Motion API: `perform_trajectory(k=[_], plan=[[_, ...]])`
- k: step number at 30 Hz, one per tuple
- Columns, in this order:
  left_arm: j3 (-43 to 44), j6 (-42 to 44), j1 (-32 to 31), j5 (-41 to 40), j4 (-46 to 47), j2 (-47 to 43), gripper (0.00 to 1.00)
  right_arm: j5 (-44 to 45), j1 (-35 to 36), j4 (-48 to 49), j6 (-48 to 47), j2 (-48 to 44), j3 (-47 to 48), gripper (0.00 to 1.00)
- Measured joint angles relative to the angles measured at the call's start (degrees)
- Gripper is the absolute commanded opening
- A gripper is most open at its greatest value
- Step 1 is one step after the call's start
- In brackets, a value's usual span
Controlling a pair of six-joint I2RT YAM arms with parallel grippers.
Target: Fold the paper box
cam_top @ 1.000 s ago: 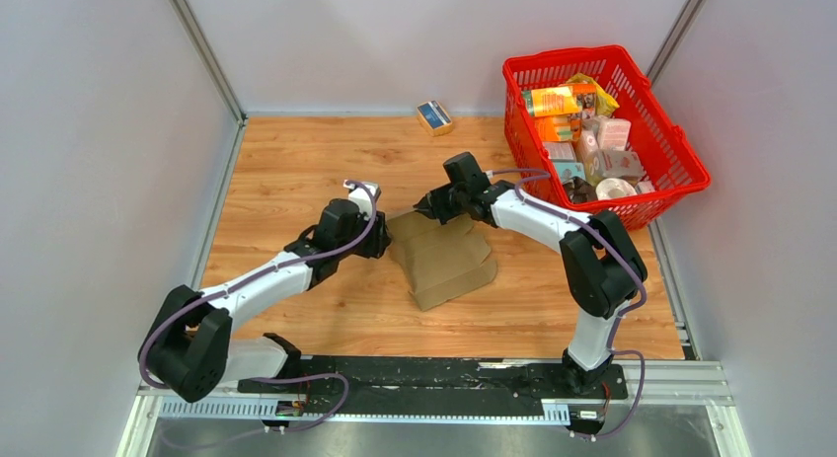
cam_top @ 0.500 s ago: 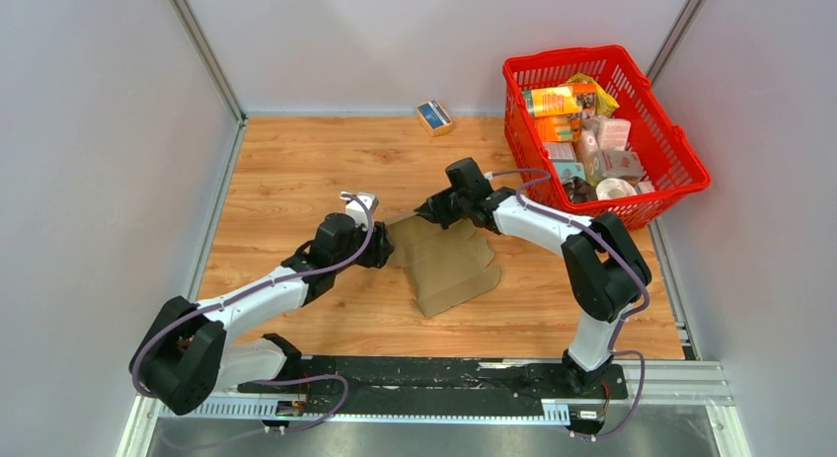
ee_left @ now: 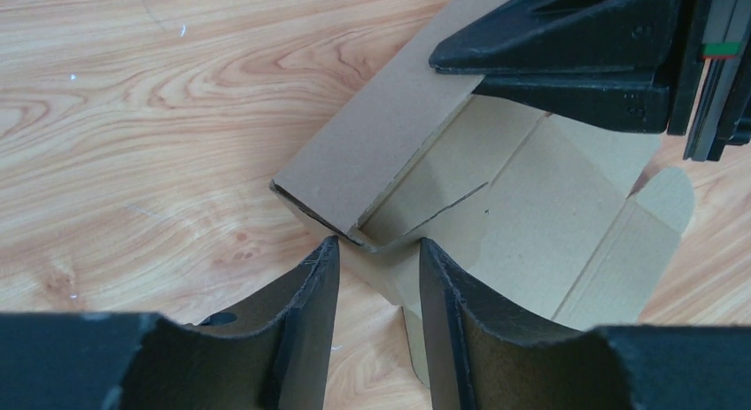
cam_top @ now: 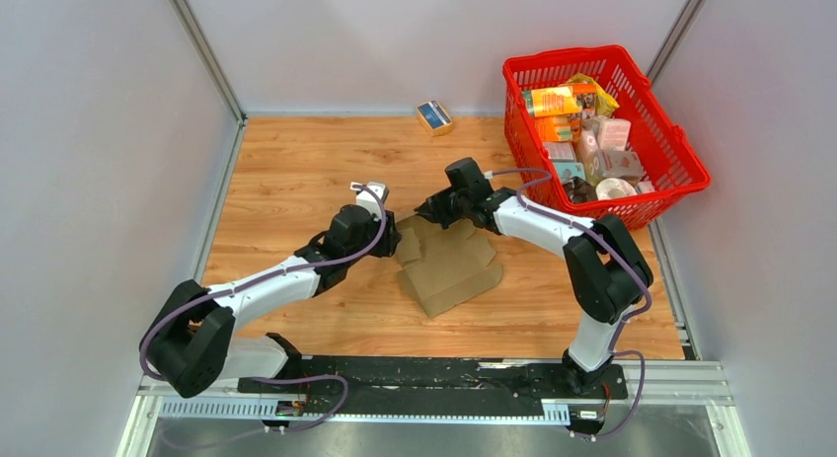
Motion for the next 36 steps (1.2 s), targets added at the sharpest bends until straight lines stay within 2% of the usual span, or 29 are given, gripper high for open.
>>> perform_trajectory(k=[6,12,21,26,36], plan=[[-0.1,0.8,-4.0,-6.1,-1.1,-0.1,0.47,0.1,0.1,2.5,-2.2,-1.2,-2.2,0.00],[-3.3,0.7,-5.9,-9.5,-1.2,-3.1,0.49,-0.8,0.5,16.5,-7.7,-4.0,-12.0,0.00],[-9.6,0.0,-6.6,-9.9,-0.2,-8.9,0.51,-4.0,0.5,30.6,-12.6,-3.8,-17.5,0.06],[-10.2,-0.1,-7.2,-9.9,0.3,-10.2,0.52,-4.4,0.4,32.1,-15.1,-3.8,-17.8,0.09],[-7.5,-0.9,-9.8,-12.2,1.2,-3.4,0.46,-5.0,-0.1,33.4,-17.2,-3.6,-19.0,0.00]])
